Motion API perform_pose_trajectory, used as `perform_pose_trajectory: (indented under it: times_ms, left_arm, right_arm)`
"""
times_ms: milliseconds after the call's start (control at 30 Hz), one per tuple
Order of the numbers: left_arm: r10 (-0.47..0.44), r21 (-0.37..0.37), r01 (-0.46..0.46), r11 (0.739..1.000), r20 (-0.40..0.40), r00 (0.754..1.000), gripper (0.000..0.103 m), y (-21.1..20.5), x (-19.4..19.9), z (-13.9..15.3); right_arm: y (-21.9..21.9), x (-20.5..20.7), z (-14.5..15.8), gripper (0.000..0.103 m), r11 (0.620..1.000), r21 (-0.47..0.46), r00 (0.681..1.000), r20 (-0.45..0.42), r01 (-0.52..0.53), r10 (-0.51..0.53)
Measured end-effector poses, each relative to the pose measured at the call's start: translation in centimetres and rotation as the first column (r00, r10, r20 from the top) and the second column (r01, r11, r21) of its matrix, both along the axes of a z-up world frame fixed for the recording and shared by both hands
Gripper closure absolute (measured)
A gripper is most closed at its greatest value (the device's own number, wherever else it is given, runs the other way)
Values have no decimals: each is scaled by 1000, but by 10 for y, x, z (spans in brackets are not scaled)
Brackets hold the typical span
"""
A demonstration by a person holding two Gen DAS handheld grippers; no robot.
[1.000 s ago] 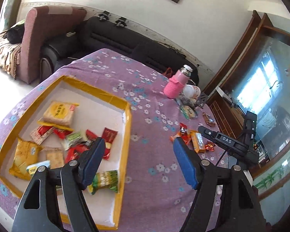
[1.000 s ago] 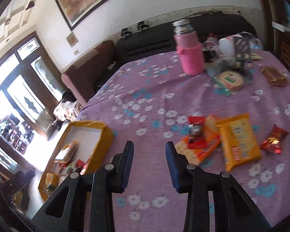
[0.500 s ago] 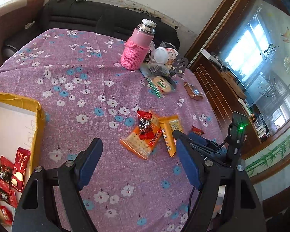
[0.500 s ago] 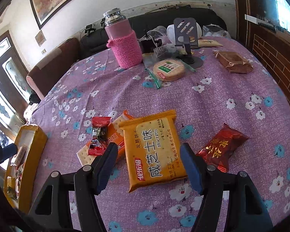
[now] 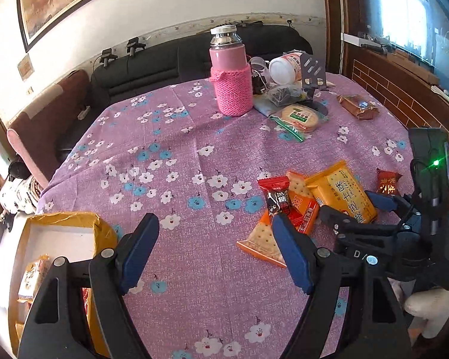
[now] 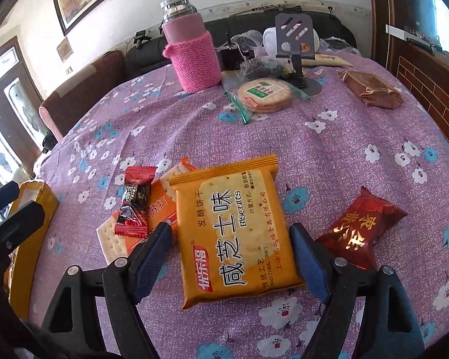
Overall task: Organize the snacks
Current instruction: 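Move both open tools back over the remaining snacks, then grasp a red candy with the left tool while the right tool grasps the orange biscuit pack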
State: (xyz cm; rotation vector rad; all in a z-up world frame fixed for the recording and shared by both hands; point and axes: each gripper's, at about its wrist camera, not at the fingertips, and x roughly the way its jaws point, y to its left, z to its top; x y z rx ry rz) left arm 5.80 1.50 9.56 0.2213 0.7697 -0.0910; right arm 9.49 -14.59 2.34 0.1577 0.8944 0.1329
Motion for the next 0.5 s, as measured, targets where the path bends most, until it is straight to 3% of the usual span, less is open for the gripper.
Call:
perform_pose_trajectory:
  times_ms: [100, 133, 200, 500]
  left_arm:
    - [-13, 28, 13, 1000, 19, 1000, 25, -8, 0, 0]
    - [-17, 32, 16, 999, 20, 1000, 25, -11, 1, 0]
    - [-23, 34, 23, 999, 14, 1000, 25, -14, 4, -2]
    - [-34, 10, 34, 999, -27, 999, 25, -11, 17, -15]
  right_arm:
    - [3, 0, -3, 22, 1000, -25, 1000, 0, -9, 9]
    - [3, 0, -3, 29, 1000, -29, 1000, -1, -7, 7]
    - [3, 0, -3, 30, 1000, -30, 1000, -5, 1, -1]
    - [-9, -2, 0, 30, 998, 60, 999, -41, 23, -21]
